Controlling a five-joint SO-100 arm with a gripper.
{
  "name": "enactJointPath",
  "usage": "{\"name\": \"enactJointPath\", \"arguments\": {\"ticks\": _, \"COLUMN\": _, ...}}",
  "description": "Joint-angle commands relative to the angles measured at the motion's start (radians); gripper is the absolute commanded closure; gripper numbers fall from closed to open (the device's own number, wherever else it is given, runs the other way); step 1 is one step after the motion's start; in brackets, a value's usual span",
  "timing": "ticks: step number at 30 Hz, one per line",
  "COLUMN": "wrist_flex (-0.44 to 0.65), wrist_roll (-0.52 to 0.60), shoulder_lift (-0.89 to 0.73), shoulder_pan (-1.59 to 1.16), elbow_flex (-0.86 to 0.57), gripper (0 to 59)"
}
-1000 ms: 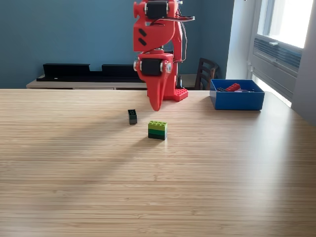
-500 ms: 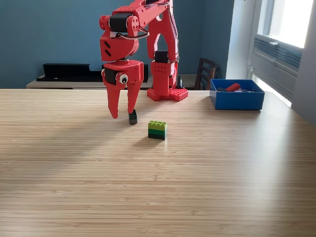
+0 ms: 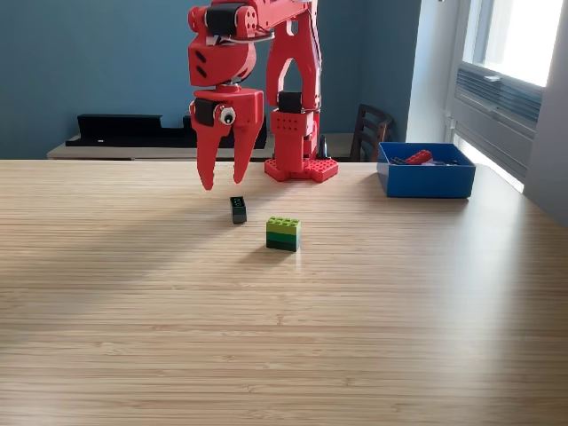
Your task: Grasp a lego block and put it in the bin.
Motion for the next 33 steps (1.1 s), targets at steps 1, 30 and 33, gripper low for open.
{"name": "enactJointPath", "arguments": {"ticks": 1, "wrist_flex": -0.02, "wrist_roll": -0.025, "shoulder_lift": 0.153, "shoulder_pan": 0.014, "elbow_flex": 0.054, "gripper": 39.2}}
{"name": "enactJointPath", "arguments": {"ticks": 30, "wrist_flex": -0.36, "wrist_roll": -0.066, "shoulder_lift": 0.195, "shoulder_pan": 0.058, "elbow_flex": 0.508, "gripper": 31.9}}
{"name": "enactJointPath", "arguments": {"ticks": 33, "wrist_flex": -0.399, "wrist_roll": -0.064, "shoulder_lift": 0.195, "shoulder_pan": 0.057, "elbow_flex": 0.532, "gripper": 32.7}}
